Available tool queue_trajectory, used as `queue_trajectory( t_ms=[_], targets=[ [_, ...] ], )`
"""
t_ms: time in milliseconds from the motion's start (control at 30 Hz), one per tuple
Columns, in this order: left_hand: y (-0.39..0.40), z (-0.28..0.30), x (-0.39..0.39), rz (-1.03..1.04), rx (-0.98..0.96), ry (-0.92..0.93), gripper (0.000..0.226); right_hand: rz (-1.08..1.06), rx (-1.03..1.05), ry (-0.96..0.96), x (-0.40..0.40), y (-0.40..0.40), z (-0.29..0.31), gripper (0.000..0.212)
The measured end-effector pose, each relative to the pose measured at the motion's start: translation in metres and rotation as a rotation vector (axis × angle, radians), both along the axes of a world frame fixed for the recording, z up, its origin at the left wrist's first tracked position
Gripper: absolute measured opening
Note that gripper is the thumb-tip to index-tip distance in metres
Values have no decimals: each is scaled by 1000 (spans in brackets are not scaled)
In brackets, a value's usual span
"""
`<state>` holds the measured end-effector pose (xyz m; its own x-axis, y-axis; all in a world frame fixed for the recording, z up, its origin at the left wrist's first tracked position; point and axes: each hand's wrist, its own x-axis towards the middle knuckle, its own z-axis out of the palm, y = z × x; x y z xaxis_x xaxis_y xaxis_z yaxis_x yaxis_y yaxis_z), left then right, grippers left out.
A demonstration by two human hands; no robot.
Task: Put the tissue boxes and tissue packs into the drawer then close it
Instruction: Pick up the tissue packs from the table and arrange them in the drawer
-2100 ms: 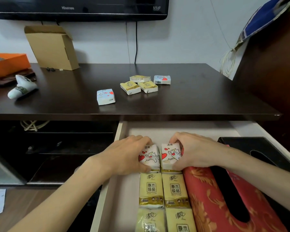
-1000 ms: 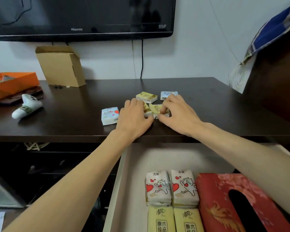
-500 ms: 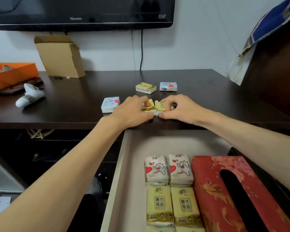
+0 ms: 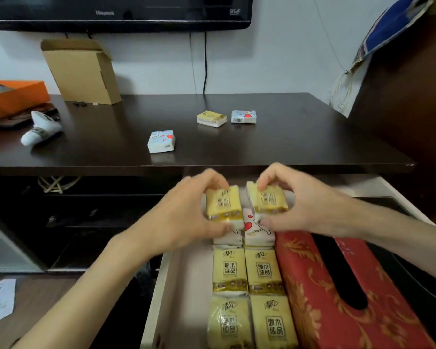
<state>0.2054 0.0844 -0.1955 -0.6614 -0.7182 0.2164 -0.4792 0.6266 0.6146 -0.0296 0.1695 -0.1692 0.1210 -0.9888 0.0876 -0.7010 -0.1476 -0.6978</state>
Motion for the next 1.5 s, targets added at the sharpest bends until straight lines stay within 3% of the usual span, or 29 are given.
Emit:
queue_trajectory(
  t_ms=[100,267,533,833,1033,1133,1233,1333,1500],
  targets=[
    [29,-21,9,-58,33,-44,60,46,92,81,10,27,-9,47],
    [49,-41,13,-86,-34,-195,67,62,37,421,19,38,-28,54],
    [48,-49,7,-76,-264,-344,63,109,22,565,27,34,-39,41],
    [47,-49,8,-106,-256,-329,66,137,-2,482,22,30,-40,37],
    [5,-9,22,12,-283,46,37,31,-173,166,14,-12,-13,10],
    [-45,13,30,175,-327,166,33,-61,-282,76,5,-54,1,15],
    [-103,23,38,351,-308,-77,47,-197,-304,98,-10,-107,5,20],
    [-139,24,35,355,-223,-352,46,-346,-288,189,-25,-155,2,26],
    [-163,27,-1,284,-287,-354,37,-481,-140,361,-45,-205,-9,52]
  ],
)
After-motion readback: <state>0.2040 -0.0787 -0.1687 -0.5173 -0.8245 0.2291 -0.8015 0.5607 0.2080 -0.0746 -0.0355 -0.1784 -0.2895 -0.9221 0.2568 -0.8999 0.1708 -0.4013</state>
